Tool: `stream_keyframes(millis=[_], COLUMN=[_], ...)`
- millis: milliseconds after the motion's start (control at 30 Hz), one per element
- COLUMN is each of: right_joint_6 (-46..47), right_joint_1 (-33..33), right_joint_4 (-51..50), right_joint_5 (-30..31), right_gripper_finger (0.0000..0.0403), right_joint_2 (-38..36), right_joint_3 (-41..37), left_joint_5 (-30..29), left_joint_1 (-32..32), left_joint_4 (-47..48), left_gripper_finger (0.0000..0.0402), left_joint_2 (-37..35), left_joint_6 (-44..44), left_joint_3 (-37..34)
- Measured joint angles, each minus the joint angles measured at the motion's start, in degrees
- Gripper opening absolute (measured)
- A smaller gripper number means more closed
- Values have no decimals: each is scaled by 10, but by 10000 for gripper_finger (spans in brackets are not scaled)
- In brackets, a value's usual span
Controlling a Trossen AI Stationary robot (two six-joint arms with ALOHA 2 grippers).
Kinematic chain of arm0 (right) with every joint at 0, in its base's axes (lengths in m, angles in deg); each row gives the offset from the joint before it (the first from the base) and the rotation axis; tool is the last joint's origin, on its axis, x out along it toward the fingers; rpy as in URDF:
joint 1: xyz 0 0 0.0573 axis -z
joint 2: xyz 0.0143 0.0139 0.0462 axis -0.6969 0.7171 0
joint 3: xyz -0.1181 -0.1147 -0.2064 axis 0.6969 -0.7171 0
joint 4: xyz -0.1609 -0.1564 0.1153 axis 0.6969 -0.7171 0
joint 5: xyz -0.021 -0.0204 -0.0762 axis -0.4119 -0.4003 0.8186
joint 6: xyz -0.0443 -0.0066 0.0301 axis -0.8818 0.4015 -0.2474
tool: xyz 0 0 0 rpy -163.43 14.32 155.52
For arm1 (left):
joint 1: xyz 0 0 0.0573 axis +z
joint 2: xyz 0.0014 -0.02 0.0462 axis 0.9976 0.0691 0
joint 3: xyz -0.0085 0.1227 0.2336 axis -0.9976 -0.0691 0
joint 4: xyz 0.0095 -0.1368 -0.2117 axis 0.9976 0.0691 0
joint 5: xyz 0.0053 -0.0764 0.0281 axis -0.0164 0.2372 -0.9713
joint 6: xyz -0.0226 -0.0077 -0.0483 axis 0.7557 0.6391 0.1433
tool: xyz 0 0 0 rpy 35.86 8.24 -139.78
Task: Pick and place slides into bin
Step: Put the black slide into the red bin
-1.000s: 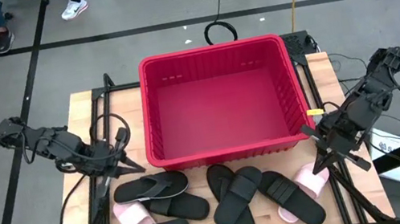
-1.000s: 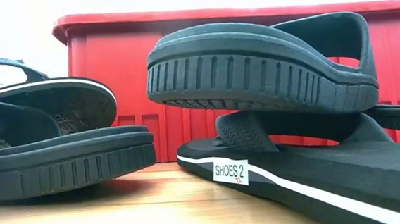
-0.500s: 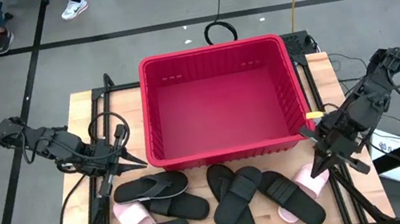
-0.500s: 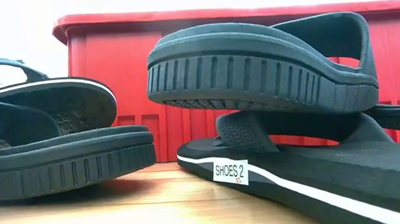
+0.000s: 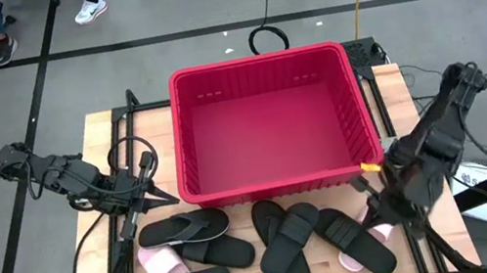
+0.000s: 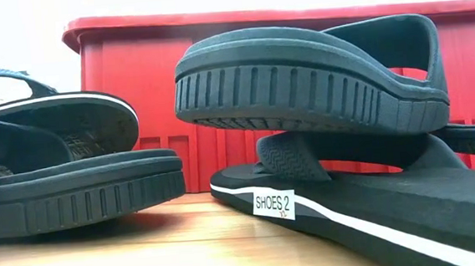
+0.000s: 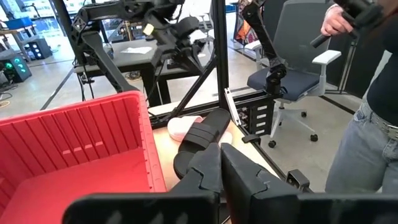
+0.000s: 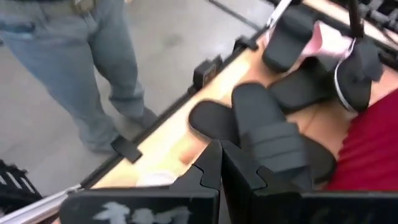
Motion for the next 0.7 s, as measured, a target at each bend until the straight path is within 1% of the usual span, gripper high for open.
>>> stream_keyframes(millis=[167, 267, 333, 533, 633, 700], right_joint_6=[46, 89, 106, 129, 132, 144], right_joint_1=[-66, -94, -108, -128, -137, -144], right_joint_4=[-39, -74, -89, -110, -115, -123], right_joint_5=[120, 167, 175, 170, 168, 152], right_gripper_finger=[0, 0, 0, 0, 0, 0], right_joint_2=[33, 50, 63, 105, 124, 137], right_joint_3=[0, 0, 0, 0, 0, 0], left_joint_5=[0, 0, 0, 0, 0, 0], left_joint_1=[0, 0, 0, 0, 0, 0], left_joint_4=[0, 0, 0, 0, 0, 0], left_gripper_finger=[26, 22, 18, 2, 5, 11], left_joint_2=[0, 0, 0, 0, 0, 0], left_joint_6=[0, 0, 0, -2, -2, -2], left_joint_3=[0, 0, 0, 0, 0, 0])
